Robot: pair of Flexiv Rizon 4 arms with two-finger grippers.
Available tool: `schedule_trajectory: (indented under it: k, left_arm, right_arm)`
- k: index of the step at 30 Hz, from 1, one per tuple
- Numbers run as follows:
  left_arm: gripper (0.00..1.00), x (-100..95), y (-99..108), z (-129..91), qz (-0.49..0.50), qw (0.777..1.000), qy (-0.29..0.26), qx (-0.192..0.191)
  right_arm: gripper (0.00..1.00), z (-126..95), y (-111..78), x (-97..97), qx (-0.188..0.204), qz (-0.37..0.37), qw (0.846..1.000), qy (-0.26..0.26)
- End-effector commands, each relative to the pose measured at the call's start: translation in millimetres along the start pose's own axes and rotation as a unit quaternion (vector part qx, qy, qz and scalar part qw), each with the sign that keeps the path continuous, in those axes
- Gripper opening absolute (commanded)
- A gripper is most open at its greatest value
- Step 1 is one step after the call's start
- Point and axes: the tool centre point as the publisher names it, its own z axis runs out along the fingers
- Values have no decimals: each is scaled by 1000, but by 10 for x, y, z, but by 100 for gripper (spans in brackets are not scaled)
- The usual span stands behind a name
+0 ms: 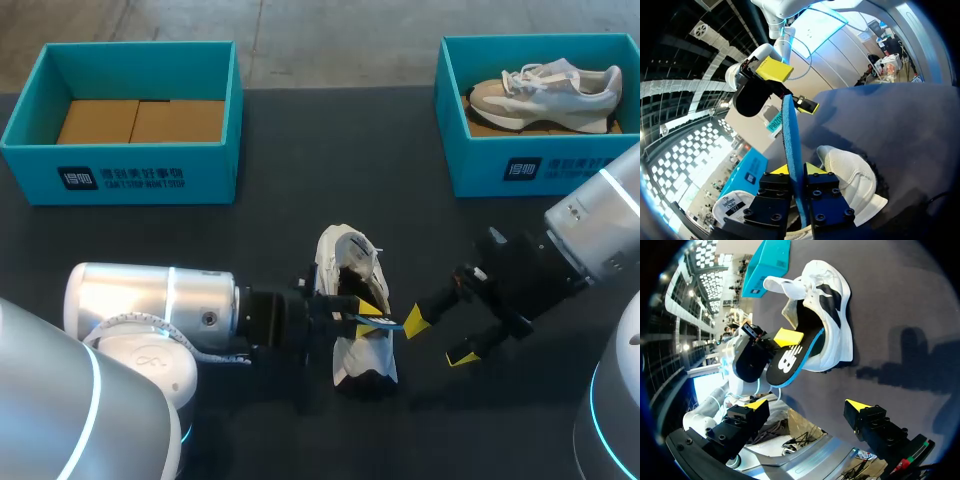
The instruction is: Take the shoe out of the shoebox, open the shoe tongue, remove and reinsert the insole, then place the shoe into the shoebox
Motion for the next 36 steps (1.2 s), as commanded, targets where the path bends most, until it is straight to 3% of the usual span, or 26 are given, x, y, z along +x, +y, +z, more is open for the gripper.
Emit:
schedule_trajectory:
  k: [1,2,9,24,36]
  left_arm:
    - [11,9,-25,-29,2,1000,0,1]
    - [0,8,-28,-27,6,1000,0,1]
    - [0,52,12,-17,17,1000,7,4]
    - [0,20,365,3,19,1000,6,-6]
    - [0,0,435,20,17,1000,10,-4]
  right_arm:
    - [100,11,-12,2,-2,0,1000,0]
    - [100,11,-12,2,-2,0,1000,0]
    - [100,11,-12,2,-2,0,1000,0]
    - [100,11,-12,2,-2,0,1000,0]
    - [100,11,-12,2,-2,0,1000,0]
